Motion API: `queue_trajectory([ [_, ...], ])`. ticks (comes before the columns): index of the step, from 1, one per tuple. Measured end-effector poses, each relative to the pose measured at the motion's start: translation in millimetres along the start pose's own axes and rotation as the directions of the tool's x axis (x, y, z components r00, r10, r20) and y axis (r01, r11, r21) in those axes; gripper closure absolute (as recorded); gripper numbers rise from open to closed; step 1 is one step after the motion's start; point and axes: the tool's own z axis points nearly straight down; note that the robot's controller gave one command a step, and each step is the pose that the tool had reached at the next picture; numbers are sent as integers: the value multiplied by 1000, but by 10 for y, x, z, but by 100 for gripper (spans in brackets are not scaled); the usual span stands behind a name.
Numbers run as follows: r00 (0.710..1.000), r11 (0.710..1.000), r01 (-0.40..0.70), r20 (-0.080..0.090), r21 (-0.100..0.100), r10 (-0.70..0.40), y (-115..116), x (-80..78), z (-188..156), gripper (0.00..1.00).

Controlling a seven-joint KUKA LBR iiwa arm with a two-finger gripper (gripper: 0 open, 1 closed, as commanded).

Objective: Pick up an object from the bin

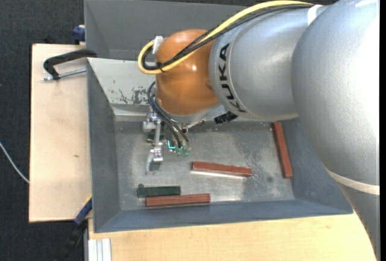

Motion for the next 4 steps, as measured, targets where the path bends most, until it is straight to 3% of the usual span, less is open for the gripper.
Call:
queue_trajectory([
  [1,1000,1000,-2,7,-2,2,-8,-23,-39,0],
  [2,999,999,-36,11,-3,36,-509,-445,641,0],
  [3,999,999,-36,10,-3,36,-461,-400,590,0],
  [4,999,999,-35,10,-3,35,-493,-454,630,0],
])
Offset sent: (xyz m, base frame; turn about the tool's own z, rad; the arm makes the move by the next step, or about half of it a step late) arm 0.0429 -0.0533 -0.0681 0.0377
